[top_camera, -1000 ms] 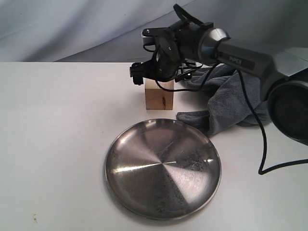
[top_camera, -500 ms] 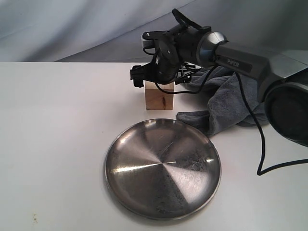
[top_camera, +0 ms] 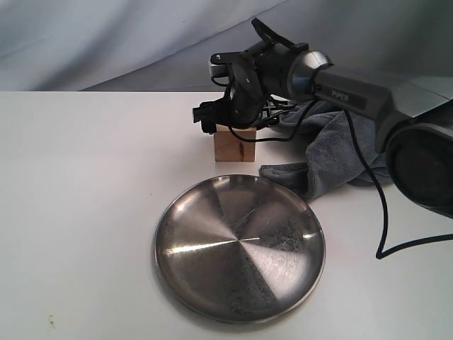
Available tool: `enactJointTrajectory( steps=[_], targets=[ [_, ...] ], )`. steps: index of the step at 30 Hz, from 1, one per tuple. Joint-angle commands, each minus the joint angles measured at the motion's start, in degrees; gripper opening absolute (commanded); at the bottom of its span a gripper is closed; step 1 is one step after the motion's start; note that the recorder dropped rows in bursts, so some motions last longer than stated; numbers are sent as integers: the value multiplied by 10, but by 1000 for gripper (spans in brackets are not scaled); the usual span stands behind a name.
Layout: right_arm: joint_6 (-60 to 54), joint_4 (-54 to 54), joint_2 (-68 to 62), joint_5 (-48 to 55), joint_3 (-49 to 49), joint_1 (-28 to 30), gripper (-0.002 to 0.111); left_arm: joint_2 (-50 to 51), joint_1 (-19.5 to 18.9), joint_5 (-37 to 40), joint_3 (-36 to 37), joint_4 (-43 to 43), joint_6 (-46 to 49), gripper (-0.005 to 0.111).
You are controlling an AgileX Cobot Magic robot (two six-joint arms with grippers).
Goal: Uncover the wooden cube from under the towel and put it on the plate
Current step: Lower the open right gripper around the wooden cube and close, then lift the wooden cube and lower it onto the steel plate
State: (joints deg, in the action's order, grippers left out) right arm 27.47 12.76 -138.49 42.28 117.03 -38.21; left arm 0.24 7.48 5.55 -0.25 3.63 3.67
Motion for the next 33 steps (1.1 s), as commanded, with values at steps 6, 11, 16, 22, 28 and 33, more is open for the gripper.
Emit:
enactJointTrajectory(
  steps=[6, 11, 16, 22, 28, 33],
  targets=[
    [-9, 4, 43, 27, 4, -12, 55, -2, -1, -6, 3, 1, -1, 0],
    [-52, -17, 56, 88, 4, -13, 55, -2, -1, -6, 3, 1, -1, 0],
    [-62, -16, 57, 100, 4, -26, 52, -2, -1, -6, 3, 1, -1, 0],
    [-67, -17, 64, 108, 4, -39, 49, -2, -1, -6, 3, 1, -1, 0],
    [-99, -19, 98, 157, 4, -61, 49, -2, -1, -6, 3, 1, -1, 0],
    [-125, -22, 113, 223, 4, -80, 48, -2, -1, -6, 3, 1, -1, 0]
  ],
)
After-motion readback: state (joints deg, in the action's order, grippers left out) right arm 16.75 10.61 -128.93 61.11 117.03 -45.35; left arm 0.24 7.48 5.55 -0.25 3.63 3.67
